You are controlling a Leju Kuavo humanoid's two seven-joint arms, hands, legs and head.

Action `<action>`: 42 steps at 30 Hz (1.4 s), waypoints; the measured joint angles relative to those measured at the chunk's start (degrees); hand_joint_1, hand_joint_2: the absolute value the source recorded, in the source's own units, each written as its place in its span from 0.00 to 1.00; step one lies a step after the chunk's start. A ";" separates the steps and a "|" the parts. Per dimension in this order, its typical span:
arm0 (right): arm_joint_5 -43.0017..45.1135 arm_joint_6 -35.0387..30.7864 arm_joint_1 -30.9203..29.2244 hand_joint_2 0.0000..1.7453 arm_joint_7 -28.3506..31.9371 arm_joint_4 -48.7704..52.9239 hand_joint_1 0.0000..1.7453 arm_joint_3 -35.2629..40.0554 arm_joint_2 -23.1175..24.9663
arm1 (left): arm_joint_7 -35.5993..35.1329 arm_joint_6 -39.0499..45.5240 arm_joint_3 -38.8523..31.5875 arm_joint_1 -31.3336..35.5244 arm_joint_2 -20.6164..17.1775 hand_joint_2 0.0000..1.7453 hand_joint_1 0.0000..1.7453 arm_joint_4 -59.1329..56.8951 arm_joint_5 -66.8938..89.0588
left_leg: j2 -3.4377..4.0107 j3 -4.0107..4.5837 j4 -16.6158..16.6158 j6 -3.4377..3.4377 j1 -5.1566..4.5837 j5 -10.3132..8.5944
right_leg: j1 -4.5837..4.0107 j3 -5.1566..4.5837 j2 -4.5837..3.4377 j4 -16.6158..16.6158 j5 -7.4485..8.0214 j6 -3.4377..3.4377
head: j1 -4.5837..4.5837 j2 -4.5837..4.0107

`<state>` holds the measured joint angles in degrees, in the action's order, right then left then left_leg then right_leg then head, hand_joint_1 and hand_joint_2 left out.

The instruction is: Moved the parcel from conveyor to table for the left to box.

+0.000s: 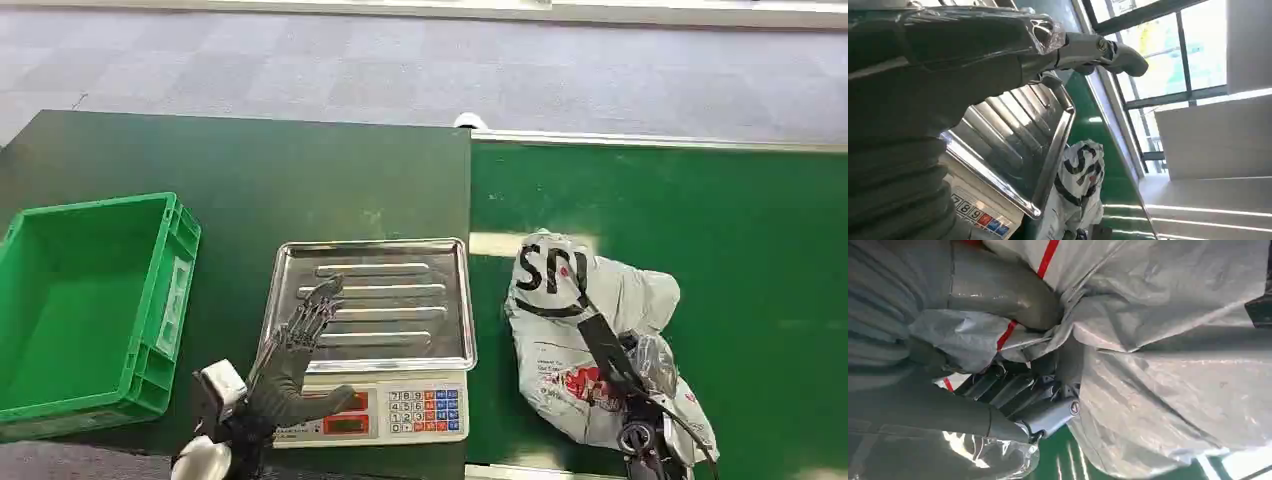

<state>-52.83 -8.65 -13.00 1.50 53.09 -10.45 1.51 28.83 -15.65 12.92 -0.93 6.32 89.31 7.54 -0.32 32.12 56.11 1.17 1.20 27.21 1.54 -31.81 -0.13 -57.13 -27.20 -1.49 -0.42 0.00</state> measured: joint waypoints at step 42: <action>10.47 0.21 -2.13 1.00 20.07 35.00 1.00 13.73 -4.04 | 8.33 5.20 -2.05 2.11 -0.26 1.00 0.00 -3.04 -3.17 | 0.01 0.02 0.00 -0.03 0.00 -0.05 | 0.00 0.00 0.02 -0.02 0.03 -0.02 | 0.02 0.00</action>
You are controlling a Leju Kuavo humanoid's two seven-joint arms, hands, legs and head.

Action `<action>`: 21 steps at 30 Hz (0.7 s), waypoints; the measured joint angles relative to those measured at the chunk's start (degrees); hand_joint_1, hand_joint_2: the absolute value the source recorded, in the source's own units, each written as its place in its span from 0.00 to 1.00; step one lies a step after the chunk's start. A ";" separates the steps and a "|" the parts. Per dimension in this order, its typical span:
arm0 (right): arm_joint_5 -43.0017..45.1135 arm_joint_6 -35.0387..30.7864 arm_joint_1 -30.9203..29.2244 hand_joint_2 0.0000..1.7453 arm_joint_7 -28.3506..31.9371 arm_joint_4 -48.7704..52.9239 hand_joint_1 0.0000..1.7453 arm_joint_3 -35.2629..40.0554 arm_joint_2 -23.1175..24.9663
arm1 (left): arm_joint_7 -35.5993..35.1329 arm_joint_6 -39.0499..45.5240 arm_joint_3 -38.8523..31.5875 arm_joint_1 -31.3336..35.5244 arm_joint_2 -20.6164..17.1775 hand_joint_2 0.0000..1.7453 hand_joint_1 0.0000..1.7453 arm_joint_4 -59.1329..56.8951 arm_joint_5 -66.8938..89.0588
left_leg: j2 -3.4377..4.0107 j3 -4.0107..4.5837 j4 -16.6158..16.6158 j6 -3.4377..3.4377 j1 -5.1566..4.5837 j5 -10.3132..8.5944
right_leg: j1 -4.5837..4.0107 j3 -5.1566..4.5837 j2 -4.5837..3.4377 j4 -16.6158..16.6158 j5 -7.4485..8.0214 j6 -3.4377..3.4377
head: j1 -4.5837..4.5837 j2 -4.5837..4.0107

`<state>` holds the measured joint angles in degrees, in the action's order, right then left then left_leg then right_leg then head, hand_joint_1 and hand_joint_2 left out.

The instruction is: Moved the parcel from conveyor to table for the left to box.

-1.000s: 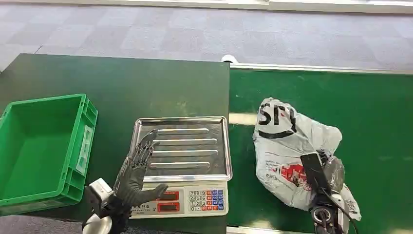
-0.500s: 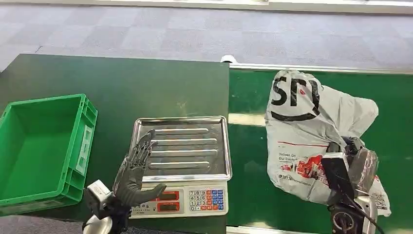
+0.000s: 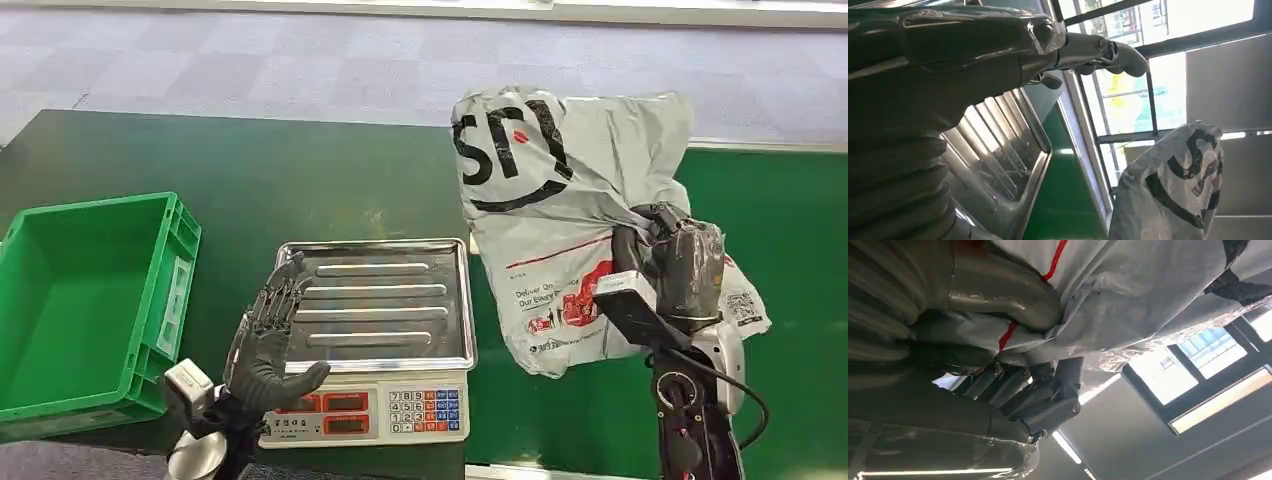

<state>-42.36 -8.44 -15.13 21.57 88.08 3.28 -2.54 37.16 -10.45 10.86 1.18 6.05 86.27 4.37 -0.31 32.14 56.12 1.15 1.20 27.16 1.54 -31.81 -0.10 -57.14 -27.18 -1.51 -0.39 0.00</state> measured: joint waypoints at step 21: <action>-0.04 11.52 -12.52 1.00 8.00 -0.26 1.00 28.06 0.70 | -1.22 -0.37 -0.18 6.27 -0.28 1.00 0.00 -4.20 -0.09 | -0.01 0.06 0.01 0.00 -0.01 -0.01 | 0.00 -0.07 -0.01 -0.03 0.00 0.00 | 0.00 0.00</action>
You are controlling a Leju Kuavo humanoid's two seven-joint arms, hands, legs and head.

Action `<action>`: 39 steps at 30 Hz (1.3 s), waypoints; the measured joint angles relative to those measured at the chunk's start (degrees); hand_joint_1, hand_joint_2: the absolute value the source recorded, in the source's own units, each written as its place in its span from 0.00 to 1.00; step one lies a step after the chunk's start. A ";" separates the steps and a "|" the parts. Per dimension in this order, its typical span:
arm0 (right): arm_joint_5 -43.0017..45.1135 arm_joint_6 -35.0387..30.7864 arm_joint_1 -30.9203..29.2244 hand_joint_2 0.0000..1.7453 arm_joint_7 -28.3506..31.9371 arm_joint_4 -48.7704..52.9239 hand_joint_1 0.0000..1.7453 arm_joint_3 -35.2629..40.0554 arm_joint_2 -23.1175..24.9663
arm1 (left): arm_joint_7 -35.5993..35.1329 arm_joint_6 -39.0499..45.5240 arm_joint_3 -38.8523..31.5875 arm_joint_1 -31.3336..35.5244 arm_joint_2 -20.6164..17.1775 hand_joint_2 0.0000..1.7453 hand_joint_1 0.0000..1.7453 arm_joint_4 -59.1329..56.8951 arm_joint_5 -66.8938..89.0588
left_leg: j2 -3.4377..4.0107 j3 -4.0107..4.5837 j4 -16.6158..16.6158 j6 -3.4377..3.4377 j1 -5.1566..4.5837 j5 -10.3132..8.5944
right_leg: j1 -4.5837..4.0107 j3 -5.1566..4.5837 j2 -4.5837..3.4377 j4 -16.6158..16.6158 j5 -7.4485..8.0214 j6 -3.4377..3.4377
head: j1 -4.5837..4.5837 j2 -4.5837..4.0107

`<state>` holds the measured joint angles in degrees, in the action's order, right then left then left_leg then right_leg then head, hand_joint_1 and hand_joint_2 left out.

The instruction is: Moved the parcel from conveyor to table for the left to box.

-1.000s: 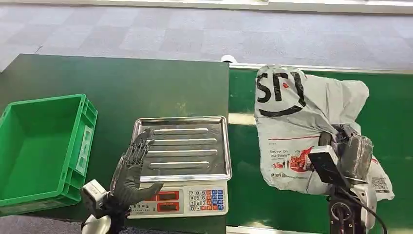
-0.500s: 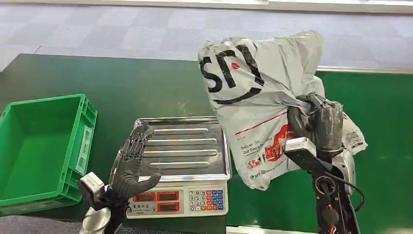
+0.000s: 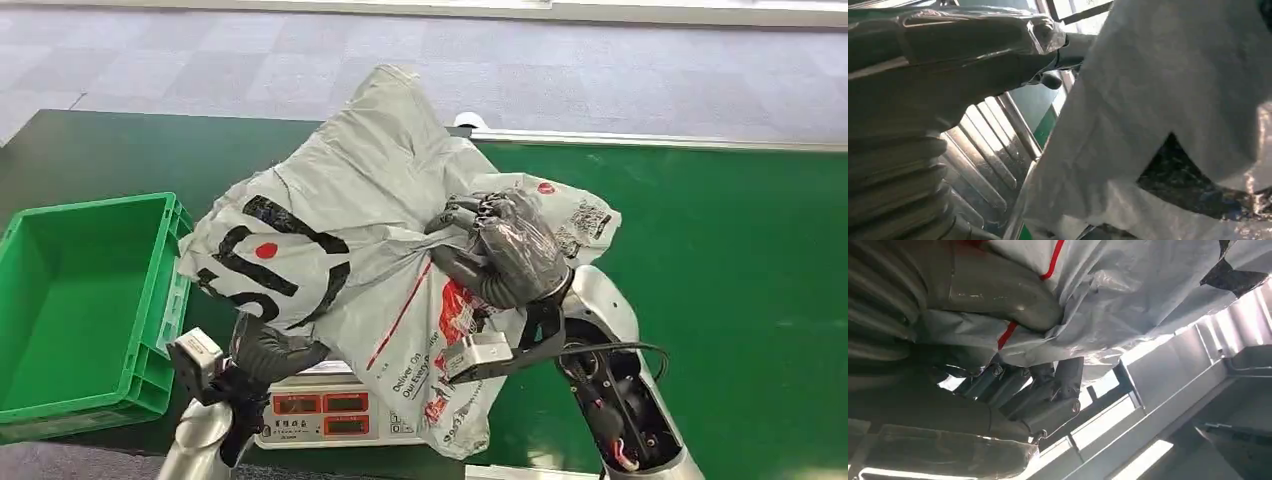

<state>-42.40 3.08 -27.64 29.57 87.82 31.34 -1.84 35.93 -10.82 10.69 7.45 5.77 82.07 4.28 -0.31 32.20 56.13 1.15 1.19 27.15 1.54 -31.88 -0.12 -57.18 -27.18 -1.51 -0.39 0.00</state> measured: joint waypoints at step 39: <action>2.05 6.23 -19.53 1.00 -5.09 -33.81 1.00 27.91 1.92 | 3.95 30.08 -2.21 -3.71 0.13 1.00 0.00 4.28 6.16 | 0.02 0.03 0.00 0.01 0.01 -0.04 | -0.01 -0.04 0.00 -0.03 0.02 0.02 | 0.00 0.00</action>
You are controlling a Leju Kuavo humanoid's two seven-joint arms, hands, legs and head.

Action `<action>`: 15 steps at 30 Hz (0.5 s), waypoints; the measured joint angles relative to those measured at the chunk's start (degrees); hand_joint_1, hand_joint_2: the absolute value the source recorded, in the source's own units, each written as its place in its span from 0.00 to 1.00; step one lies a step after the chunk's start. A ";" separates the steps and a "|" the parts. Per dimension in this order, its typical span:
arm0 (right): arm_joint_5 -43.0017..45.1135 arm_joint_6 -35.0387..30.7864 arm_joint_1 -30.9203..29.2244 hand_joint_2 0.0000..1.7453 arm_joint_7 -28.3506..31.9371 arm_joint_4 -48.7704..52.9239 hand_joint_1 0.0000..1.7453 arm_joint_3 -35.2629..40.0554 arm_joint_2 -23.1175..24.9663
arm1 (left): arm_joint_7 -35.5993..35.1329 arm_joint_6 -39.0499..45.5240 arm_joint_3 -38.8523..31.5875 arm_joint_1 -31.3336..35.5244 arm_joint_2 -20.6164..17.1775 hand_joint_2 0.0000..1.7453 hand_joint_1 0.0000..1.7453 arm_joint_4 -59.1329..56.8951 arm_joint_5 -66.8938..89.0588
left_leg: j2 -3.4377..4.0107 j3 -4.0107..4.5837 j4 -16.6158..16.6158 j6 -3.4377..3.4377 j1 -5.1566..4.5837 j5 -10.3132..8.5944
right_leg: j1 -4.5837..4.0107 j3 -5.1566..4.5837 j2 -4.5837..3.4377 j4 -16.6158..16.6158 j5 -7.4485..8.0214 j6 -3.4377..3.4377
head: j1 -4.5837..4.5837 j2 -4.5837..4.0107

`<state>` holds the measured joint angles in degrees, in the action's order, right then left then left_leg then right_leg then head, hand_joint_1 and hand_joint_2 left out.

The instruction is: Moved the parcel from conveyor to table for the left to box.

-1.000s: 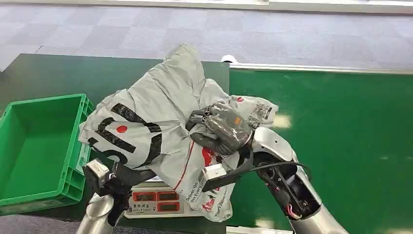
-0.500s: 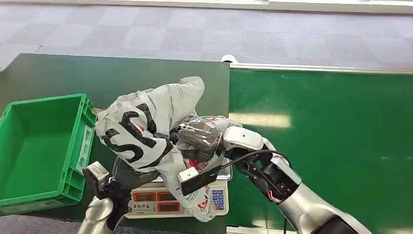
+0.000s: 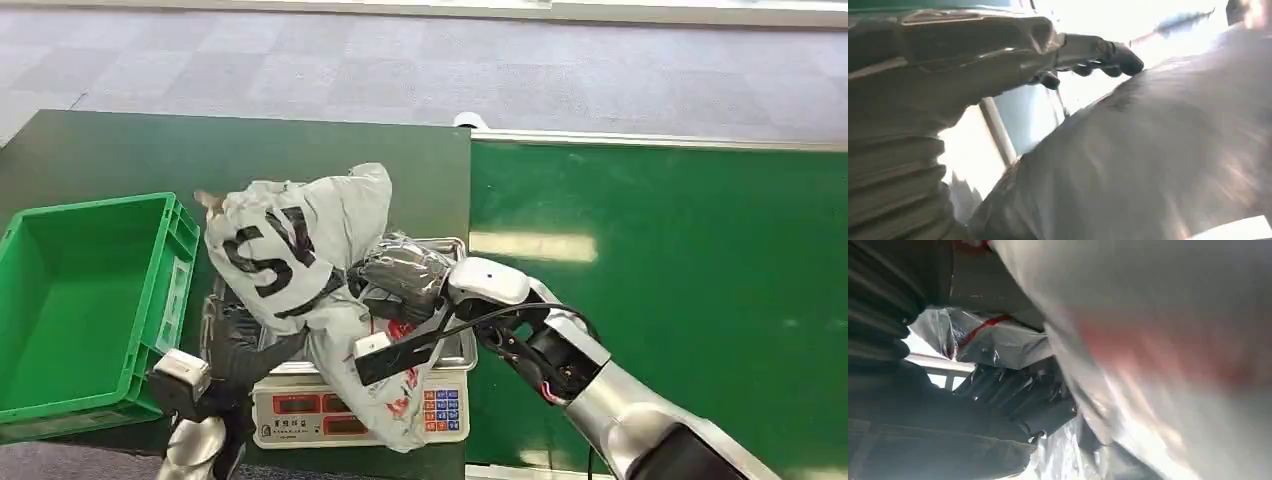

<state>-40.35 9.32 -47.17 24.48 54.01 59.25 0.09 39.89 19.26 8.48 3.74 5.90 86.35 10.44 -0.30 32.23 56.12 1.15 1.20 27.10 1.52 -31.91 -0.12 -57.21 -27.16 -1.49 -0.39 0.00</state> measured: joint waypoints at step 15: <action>1.38 -4.68 1.69 1.00 -0.79 -1.45 1.00 2.41 -2.97 | 0.16 20.91 -18.08 2.07 5.01 1.00 0.00 8.27 19.62 | 0.01 -0.02 0.01 0.00 0.00 0.00 | 0.00 -0.01 -0.01 0.00 0.00 0.00 | -0.02 0.00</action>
<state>-38.97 4.63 -45.48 23.69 52.57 61.66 -2.89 40.04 40.17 -9.60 5.81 10.91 94.62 30.06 -0.28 32.21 56.14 1.16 1.20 27.10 1.53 -31.92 -0.13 -57.21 -27.16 -1.49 -0.41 0.00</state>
